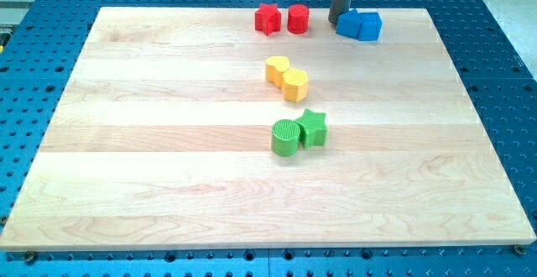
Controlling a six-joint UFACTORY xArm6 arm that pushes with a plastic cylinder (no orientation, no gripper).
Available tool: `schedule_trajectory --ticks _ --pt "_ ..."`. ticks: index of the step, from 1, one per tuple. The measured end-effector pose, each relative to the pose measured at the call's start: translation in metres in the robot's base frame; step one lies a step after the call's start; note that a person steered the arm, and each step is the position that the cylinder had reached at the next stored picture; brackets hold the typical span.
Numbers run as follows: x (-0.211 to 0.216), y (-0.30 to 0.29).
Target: Move red blocks diagonal to the top left of the yellow blocks
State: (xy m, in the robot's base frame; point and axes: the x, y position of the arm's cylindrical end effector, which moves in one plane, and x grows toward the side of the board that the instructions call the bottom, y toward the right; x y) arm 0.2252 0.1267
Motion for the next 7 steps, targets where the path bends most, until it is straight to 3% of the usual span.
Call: schedule_trajectory --ticks 1,3,4,5,7 --pt "-0.017 -0.046" --pt "0.01 -0.163" --pt "-0.004 -0.168" --pt "0.017 -0.221" --pt "-0.032 -0.095"
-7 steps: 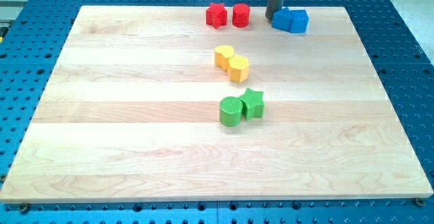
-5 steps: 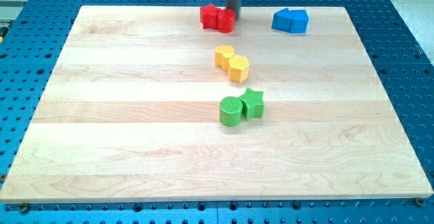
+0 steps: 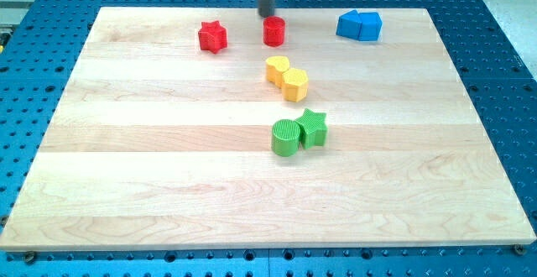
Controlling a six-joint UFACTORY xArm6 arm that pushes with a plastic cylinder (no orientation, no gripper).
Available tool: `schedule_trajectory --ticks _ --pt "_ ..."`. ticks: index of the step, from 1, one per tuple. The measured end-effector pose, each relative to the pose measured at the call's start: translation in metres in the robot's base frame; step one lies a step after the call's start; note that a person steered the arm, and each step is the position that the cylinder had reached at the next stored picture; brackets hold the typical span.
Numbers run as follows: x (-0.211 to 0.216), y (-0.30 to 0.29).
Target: Move red blocks diagonal to the top left of the yellow blocks
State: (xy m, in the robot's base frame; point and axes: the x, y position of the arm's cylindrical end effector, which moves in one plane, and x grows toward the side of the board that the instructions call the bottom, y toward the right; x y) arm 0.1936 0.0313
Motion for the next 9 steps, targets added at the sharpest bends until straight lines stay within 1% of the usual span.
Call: schedule_trajectory --ticks 1,2,3,4,5,8,9 --pt "0.022 0.021" --pt "0.054 0.012" --pt "0.084 -0.025" --pt "0.094 -0.059" --pt "0.147 -0.056" --pt "0.137 -0.098" --pt "0.136 -0.068"
